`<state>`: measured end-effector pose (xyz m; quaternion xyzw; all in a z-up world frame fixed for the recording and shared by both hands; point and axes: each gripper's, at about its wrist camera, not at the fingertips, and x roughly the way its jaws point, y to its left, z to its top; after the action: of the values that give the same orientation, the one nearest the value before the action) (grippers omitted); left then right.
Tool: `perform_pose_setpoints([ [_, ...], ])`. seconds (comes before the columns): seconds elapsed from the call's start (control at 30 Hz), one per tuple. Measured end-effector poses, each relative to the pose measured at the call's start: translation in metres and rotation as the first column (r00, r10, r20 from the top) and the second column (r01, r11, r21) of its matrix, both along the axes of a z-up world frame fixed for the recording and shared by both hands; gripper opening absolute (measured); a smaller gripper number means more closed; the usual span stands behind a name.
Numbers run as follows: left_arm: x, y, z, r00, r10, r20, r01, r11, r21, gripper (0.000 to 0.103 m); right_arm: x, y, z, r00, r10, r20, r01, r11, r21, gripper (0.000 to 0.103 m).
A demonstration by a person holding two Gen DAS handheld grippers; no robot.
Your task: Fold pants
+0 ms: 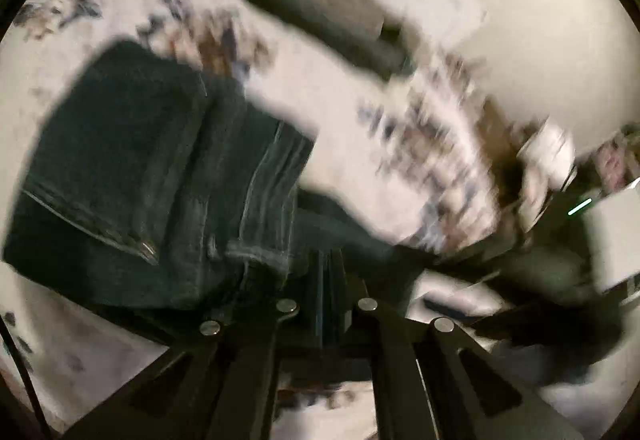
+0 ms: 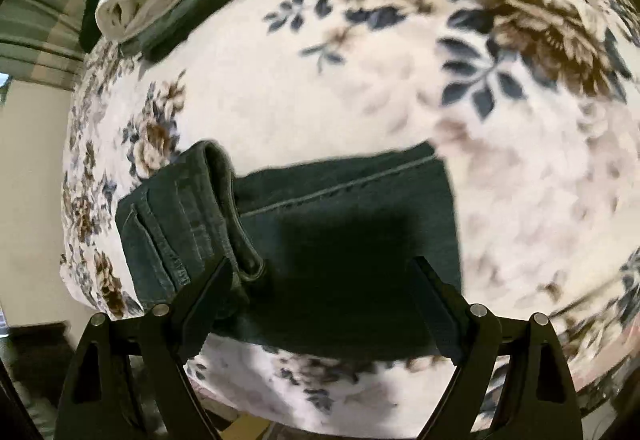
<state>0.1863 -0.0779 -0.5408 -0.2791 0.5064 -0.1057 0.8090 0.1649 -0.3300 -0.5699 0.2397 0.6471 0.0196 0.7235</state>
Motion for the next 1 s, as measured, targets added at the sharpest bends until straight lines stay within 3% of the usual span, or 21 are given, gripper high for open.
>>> perform_pose_setpoints([
  [0.07, 0.0, 0.003, -0.002, 1.0, 0.002, -0.02, -0.001, 1.0, 0.021, 0.002, 0.003, -0.007, 0.0, 1.0, 0.004, 0.012, -0.005, 0.999, 0.035, 0.091],
  [0.13, -0.005, 0.011, 0.011, 0.999, 0.004, -0.041, -0.001, 0.998, 0.057, 0.003, 0.006, -0.007, -0.003, 1.0, 0.017, 0.016, -0.02, 0.99, 0.137, 0.091],
  [0.2, -0.012, 0.021, 0.028, 0.999, 0.018, -0.041, -0.012, 0.989, 0.15, 0.003, 0.01, 0.002, -0.009, 0.999, 0.049, 0.021, -0.053, 0.972, 0.228, 0.091],
  [0.23, -0.017, 0.026, 0.037, 0.999, 0.03, -0.042, -0.019, 0.97, 0.244, 0.015, 0.012, 0.011, -0.014, 0.997, 0.078, 0.02, -0.08, 0.961, 0.264, 0.091],
  [0.27, -0.021, 0.031, 0.042, 0.997, 0.052, -0.056, -0.029, 0.936, 0.35, 0.048, 0.015, 0.022, -0.018, 0.995, 0.101, 0.019, -0.103, 0.953, 0.286, 0.091],
  [0.33, -0.024, 0.051, 0.043, 0.991, 0.116, -0.071, -0.062, 0.851, 0.521, 0.09, 0.023, 0.046, -0.03, 0.987, 0.161, 0.022, -0.159, 0.933, 0.323, 0.091],
  [0.43, -0.024, 0.086, 0.037, 0.978, 0.184, -0.096, -0.1, 0.823, 0.559, 0.09, 0.038, 0.083, -0.055, 0.978, 0.207, 0.009, -0.197, 0.918, 0.344, 0.091],
  [0.53, -0.026, 0.116, 0.032, 0.966, 0.235, -0.106, -0.13, 0.8, 0.586, 0.09, 0.048, 0.109, -0.076, 0.979, 0.202, -0.03, -0.185, 0.939, 0.289, 0.094],
  [0.57, -0.025, 0.121, 0.032, 0.964, 0.245, -0.106, -0.136, 0.792, 0.595, 0.09, 0.048, 0.111, -0.076, 0.982, 0.19, -0.022, -0.177, 0.947, 0.269, 0.09],
  [0.63, -0.021, 0.13, 0.033, 0.958, 0.267, -0.103, -0.155, 0.787, 0.597, 0.09, 0.042, 0.11, -0.067, 0.986, 0.164, 0.018, -0.163, 0.953, 0.256, 0.03],
  [0.67, -0.022, 0.134, 0.035, 0.956, 0.276, -0.103, -0.163, 0.787, 0.594, 0.09, 0.039, 0.108, -0.061, 0.986, 0.168, 0.025, -0.169, 0.954, 0.248, 0.026],
  [0.77, -0.024, 0.143, 0.042, 0.95, 0.298, -0.099, -0.187, 0.791, 0.582, 0.09, 0.018, 0.087, -0.025, 0.991, 0.116, 0.073, -0.13, 0.968, 0.217, 0.024],
  [0.9, -0.018, 0.145, 0.045, 0.956, 0.264, -0.13, -0.16, 0.837, 0.523, 0.09, -0.016, 0.009, 0.032, 0.989, -0.044, 0.142, 0.019, 0.984, 0.177, 0.022],
  [1.0, -0.007, 0.132, 0.044, 0.968, 0.214, -0.132, -0.129, 0.871, 0.474, 0.09, -0.03, -0.045, 0.046, 0.985, -0.111, 0.132, 0.095, 0.988, 0.118, 0.02],
])
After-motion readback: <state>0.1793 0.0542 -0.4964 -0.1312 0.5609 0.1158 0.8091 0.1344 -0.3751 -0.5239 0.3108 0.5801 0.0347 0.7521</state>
